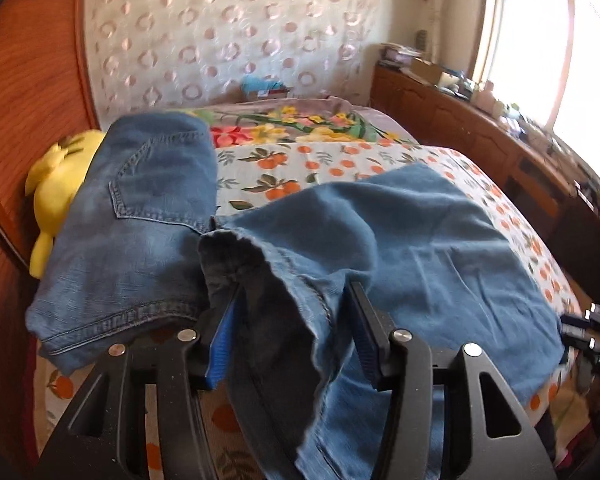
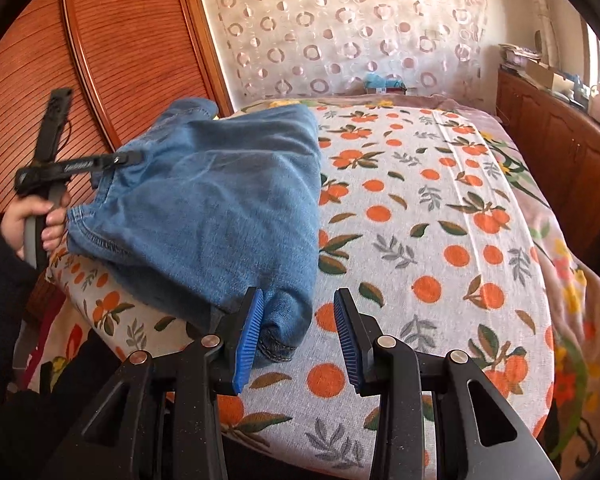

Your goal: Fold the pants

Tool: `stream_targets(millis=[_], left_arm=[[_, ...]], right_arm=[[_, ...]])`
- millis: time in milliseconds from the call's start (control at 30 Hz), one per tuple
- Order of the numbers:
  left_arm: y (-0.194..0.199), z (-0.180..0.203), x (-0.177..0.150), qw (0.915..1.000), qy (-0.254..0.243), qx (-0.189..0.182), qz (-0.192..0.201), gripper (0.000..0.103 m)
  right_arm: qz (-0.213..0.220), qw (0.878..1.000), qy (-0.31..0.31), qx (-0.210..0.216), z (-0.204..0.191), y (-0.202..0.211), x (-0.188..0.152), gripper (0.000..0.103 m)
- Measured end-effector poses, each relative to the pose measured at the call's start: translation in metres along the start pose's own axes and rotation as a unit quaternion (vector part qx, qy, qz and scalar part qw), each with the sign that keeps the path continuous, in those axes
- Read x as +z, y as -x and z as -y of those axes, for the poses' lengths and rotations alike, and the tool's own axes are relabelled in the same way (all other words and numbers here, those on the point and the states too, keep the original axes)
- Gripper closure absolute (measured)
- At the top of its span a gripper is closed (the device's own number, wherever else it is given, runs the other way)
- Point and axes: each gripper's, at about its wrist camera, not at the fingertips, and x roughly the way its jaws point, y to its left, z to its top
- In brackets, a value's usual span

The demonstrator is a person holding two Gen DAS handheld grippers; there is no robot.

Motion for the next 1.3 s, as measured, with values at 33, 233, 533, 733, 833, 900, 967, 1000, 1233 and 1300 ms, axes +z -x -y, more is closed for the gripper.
stream_targets(millis=[33,233,533,733,833,900,967,1000,1233,1300], left_arm=[[-0.001,-0.004,0.001,0.9999,0.005,-0.01,0.003,0.067],[0.013,-0.023,-0.001,0.9984,0.028,0.035,0.033,0.09],[0.028,-0.042,-0.007,0.9961,0.049,0.065,0.032,0.073],[0.053,-0.011,-0.02,0.9977,0.023,0.023,0.06,0.048],[0.059,0.01,-0.032,0.9983,0.004,0.007,0.058,0.048],[0.059,0.019,-0.041,0.9986,-0.004,0.0,0.053,0.048],[0.056,0.029,-0.05,0.999,-0.014,-0.006,0.042,0.048],[0.054,0.032,-0.056,0.9991,-0.018,-0.005,0.037,0.048],[0.036,0.034,-0.079,0.9999,-0.011,0.0,0.004,0.048],[0.034,0.035,-0.081,0.9999,-0.012,0.002,0.004,0.048]], right_arm=[[-0.003,1.0,-0.001,0.001,-0.001,-0.002,-0.001,0.065],[-0.008,1.0,-0.012,0.012,0.001,-0.008,-0.007,0.065],[-0.007,1.0,-0.011,0.005,-0.003,-0.009,-0.006,0.065],[-0.01,1.0,-0.005,-0.003,-0.004,0.001,-0.012,0.065],[-0.011,1.0,-0.001,-0.011,-0.005,0.009,-0.017,0.065],[-0.011,1.0,0.0,-0.016,-0.003,0.012,-0.02,0.065],[-0.01,1.0,-0.003,-0.019,0.0,0.014,-0.02,0.065],[-0.009,1.0,-0.006,-0.018,0.001,0.013,-0.019,0.065],[0.004,1.0,0.003,-0.01,-0.009,0.003,-0.008,0.071],[0.003,1.0,0.003,0.008,-0.009,0.004,-0.008,0.092]])
